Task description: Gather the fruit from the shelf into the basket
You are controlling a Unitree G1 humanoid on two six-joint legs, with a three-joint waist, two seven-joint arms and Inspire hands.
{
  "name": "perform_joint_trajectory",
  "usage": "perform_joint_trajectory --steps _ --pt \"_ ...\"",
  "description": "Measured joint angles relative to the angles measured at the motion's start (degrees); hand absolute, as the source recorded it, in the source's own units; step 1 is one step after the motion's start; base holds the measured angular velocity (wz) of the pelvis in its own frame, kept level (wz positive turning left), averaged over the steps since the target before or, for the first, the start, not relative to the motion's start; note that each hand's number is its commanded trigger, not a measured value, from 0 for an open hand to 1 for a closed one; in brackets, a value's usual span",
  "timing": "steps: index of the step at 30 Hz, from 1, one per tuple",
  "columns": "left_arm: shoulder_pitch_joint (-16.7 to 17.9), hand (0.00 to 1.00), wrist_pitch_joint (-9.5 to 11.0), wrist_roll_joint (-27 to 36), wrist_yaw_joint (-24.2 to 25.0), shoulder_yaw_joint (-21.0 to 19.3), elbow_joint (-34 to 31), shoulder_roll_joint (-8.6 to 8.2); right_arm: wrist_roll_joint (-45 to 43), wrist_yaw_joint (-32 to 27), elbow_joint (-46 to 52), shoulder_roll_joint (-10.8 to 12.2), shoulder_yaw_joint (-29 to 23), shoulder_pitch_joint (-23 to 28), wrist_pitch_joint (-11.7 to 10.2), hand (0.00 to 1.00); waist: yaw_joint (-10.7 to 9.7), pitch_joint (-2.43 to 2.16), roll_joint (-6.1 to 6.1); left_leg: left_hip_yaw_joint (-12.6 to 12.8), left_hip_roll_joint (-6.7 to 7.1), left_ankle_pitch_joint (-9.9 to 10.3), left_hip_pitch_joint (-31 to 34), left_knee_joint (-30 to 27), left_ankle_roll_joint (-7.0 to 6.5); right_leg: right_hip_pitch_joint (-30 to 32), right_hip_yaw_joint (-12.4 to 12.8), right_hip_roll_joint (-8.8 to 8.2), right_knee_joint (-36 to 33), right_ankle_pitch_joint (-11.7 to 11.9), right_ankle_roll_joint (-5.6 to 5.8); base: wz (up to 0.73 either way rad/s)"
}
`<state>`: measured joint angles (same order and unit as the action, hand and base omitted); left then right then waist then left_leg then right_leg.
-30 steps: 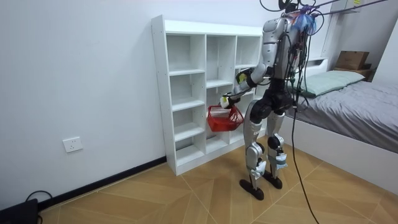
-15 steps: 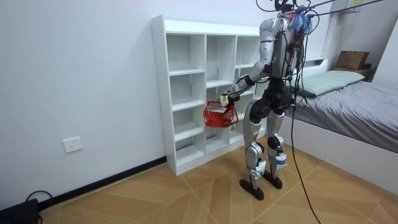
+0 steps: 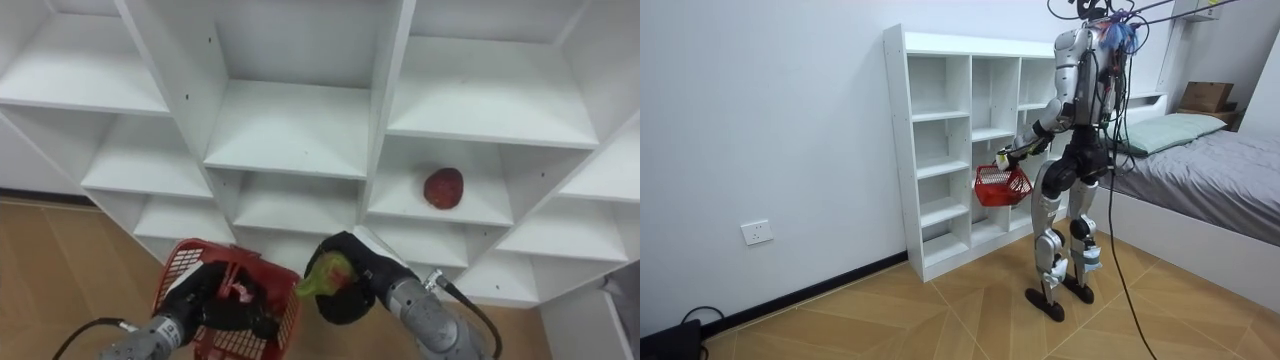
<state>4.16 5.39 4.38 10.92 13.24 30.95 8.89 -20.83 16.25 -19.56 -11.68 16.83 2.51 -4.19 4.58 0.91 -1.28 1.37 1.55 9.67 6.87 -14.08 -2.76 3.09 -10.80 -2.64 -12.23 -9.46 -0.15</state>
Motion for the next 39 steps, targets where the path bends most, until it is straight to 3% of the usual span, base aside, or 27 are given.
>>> perform_joint_trajectory --steps 5,17,39 --pt "-0.5 1.0 0.0 0.6 0.0 1.1 -0.5 -1.19 0.0 0.2 -2.2 0.7 0.0 -0.5 0.0 1.0 0.1 0.0 0.0 0.0 -0.01 0.0 1.0 -0.2 -0.01 1.1 0.1 -0.02 -0.4 0.0 0.0 0.0" --pt "-1.4 1.0 0.1 5.1 1.0 2.8 -0.6 -1.24 0.3 -0.3 -2.2 1.1 1.2 -1.6 0.0 1.0 0.1 0.0 -0.04 -0.2 -0.08 0.0 1.7 -0.5 -0.01 1.8 0.0 -0.01 -0.6 0.0 -0.01 0.0" --pt "-2.2 1.0 0.1 6.7 1.0 2.8 -0.6 -1.73 0.3 -1.7 -2.6 1.1 2.2 -2.9 0.5 1.0 0.1 0.31 -0.35 0.2 -0.22 0.0 3.4 -1.4 -0.01 3.6 -0.1 -0.17 -1.5 0.0 -0.02 0.0"
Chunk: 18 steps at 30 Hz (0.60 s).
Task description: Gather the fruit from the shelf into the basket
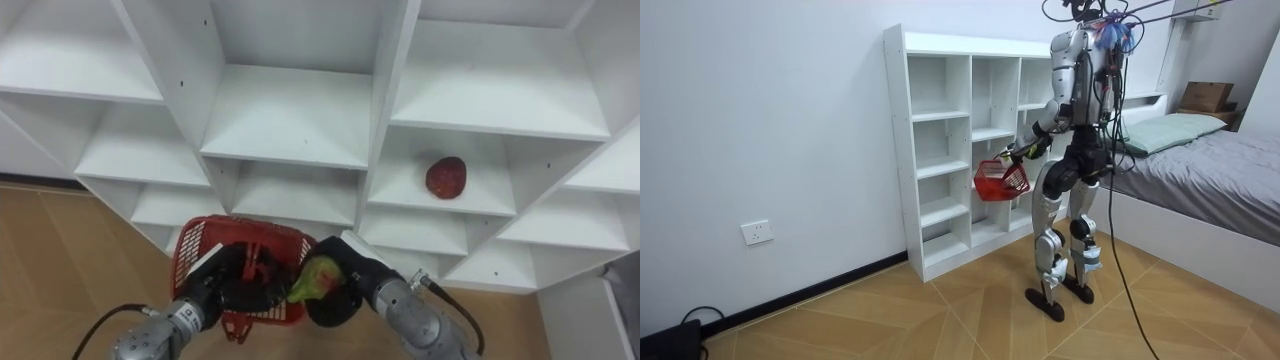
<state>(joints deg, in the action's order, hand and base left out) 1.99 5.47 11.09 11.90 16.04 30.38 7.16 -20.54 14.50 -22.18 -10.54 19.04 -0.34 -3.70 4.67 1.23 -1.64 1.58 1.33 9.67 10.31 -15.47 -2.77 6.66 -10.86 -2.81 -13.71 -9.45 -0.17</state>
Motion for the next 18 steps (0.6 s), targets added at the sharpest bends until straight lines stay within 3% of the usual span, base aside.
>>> perform_joint_trajectory --steps 7,18 --pt "-0.4 1.0 0.0 2.9 0.1 0.0 0.0 -0.03 -0.2 -2.5 -1.9 0.3 0.0 -1.2 -0.1 1.0 -0.2 0.03 0.11 0.1 -0.13 0.0 0.0 -0.2 0.01 0.0 0.0 0.0 -0.2 0.0 -0.07 0.0" --pt "-2.5 1.0 0.0 4.5 0.1 1.1 0.0 -0.16 -0.2 -3.7 -4.1 0.4 0.0 -1.8 -0.1 1.0 -0.1 0.53 1.11 0.1 -0.11 0.0 0.0 -0.2 0.0 0.1 0.0 0.15 -0.2 0.0 -0.08 0.0"
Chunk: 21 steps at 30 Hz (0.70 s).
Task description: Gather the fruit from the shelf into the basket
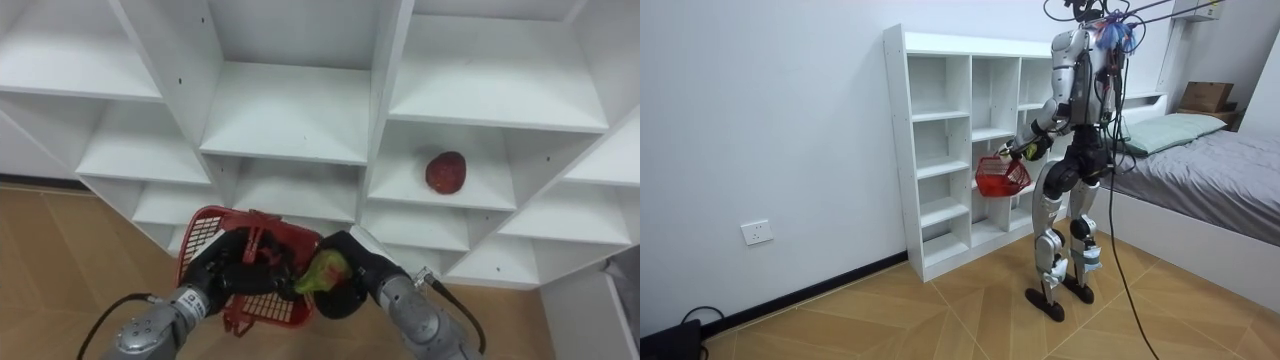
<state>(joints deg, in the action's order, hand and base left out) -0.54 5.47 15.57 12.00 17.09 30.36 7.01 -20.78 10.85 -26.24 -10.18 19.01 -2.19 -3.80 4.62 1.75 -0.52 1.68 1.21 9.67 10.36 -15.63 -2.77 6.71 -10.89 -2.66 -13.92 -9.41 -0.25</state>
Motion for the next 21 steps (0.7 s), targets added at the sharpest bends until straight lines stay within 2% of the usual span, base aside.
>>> perform_joint_trajectory --steps 10,15,21 --pt "0.0 1.0 0.0 0.6 0.4 0.1 0.0 -1.33 -0.1 -0.7 0.0 -1.0 0.1 -0.1 0.0 1.0 0.0 -0.1 0.22 -0.3 0.05 0.0 0.0 0.0 0.0 0.1 0.1 -0.03 0.0 0.0 0.0 0.0" --pt "0.0 1.0 0.0 0.7 1.2 0.2 0.0 -1.48 -0.1 -0.8 0.0 -1.1 0.1 -0.1 0.0 1.0 0.1 -0.27 0.38 -0.1 0.03 0.0 -0.1 0.0 -0.01 0.1 0.3 -0.12 0.0 0.0 0.0 -0.01" --pt "0.0 1.0 0.0 2.9 2.4 2.4 0.0 -1.08 -2.0 -1.0 0.0 -1.1 0.1 -0.1 0.1 1.0 0.0 -0.43 0.47 0.2 0.03 0.0 -0.2 -0.1 -0.01 0.0 0.2 -0.16 0.0 0.0 0.0 0.0"
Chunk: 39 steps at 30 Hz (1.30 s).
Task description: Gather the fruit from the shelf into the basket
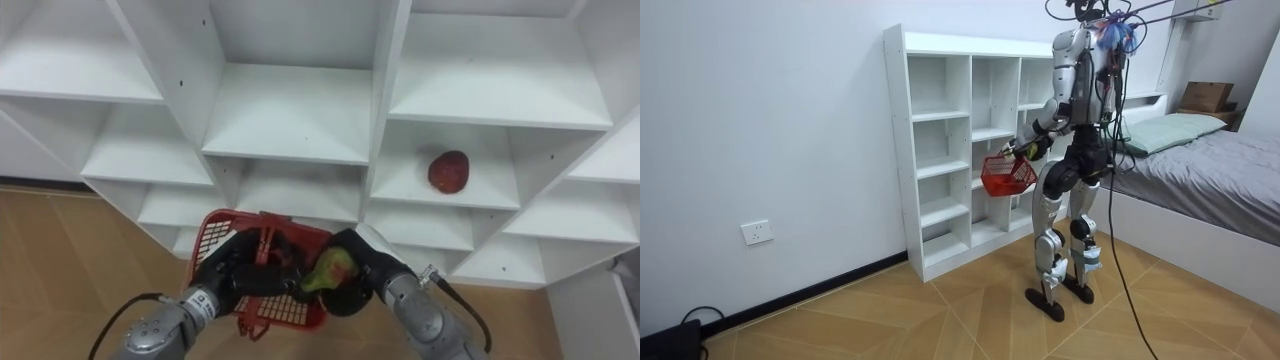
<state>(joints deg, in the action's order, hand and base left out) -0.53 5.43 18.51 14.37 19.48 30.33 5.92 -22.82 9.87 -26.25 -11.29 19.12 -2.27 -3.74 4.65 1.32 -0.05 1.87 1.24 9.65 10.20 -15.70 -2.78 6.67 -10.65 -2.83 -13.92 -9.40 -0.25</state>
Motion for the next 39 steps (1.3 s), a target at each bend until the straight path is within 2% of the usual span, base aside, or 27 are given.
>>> perform_joint_trajectory --steps 5,13,14,15,16,21,25,39 --pt "0.0 1.0 0.0 0.2 0.2 1.3 0.0 -0.28 0.0 -0.7 -0.8 0.2 0.4 -0.1 0.0 1.0 0.0 -0.11 -0.04 0.1 0.0 0.0 -0.8 0.2 0.0 -0.8 0.0 0.01 0.2 0.0 0.01 0.0" --pt "0.0 1.0 -0.2 4.5 1.6 2.6 0.0 -0.07 0.0 -1.6 -3.1 0.7 1.2 -1.3 0.2 1.0 0.0 -0.11 -0.06 0.2 -0.02 0.0 -1.0 0.1 0.0 -0.9 0.0 0.05 0.1 0.0 0.01 0.0" --pt "0.0 1.0 -0.2 4.5 1.7 2.6 0.0 -0.08 0.0 -1.6 -3.1 0.7 1.2 -1.4 0.2 0.75 0.0 -0.11 -0.06 0.2 -0.01 0.0 -1.0 0.1 0.0 -0.9 0.0 0.05 0.1 0.0 0.01 0.0" --pt "0.0 1.0 -0.2 4.5 1.9 2.6 0.0 -0.08 0.0 -1.6 -3.1 0.7 1.2 -1.5 0.2 0.42 0.0 -0.11 -0.06 0.2 -0.01 0.0 -1.0 0.1 0.0 -0.9 0.0 0.05 0.1 0.0 0.01 0.0" --pt "0.0 1.0 -0.4 4.5 2.2 2.6 -0.1 -0.1 -0.1 -1.6 -3.1 0.7 1.2 -1.6 0.3 0.02 -0.1 -0.11 -0.07 0.2 -0.01 0.0 -1.0 0.1 0.0 -0.9 0.0 0.06 0.1 0.0 0.01 0.0" --pt "0.0 1.0 -0.9 4.6 2.2 2.8 -1.0 -0.75 -0.6 -1.6 -3.1 0.8 2.1 -2.6 1.6 0.0 -0.2 -0.08 -0.11 0.2 0.01 0.0 -1.0 0.1 0.0 -1.0 0.0 0.07 0.2 0.0 0.0 0.0" --pt "-0.1 1.0 -0.9 4.6 2.5 3.4 -1.3 -0.79 -1.4 -1.5 -3.1 1.7 2.2 -2.6 2.5 0.0 -0.3 -0.07 -0.14 0.2 0.01 0.0 -1.0 0.2 0.0 -1.0 0.0 0.07 0.3 0.0 0.0 0.0" --pt "-0.1 1.0 -1.4 5.2 2.5 3.4 -1.4 -0.72 -2.3 -1.2 -3.2 2.8 2.2 -2.6 2.5 0.0 -1.0 -0.02 -0.18 0.2 0.04 0.0 -1.0 0.2 0.0 -1.1 0.0 0.1 0.4 -0.1 0.0 0.0"
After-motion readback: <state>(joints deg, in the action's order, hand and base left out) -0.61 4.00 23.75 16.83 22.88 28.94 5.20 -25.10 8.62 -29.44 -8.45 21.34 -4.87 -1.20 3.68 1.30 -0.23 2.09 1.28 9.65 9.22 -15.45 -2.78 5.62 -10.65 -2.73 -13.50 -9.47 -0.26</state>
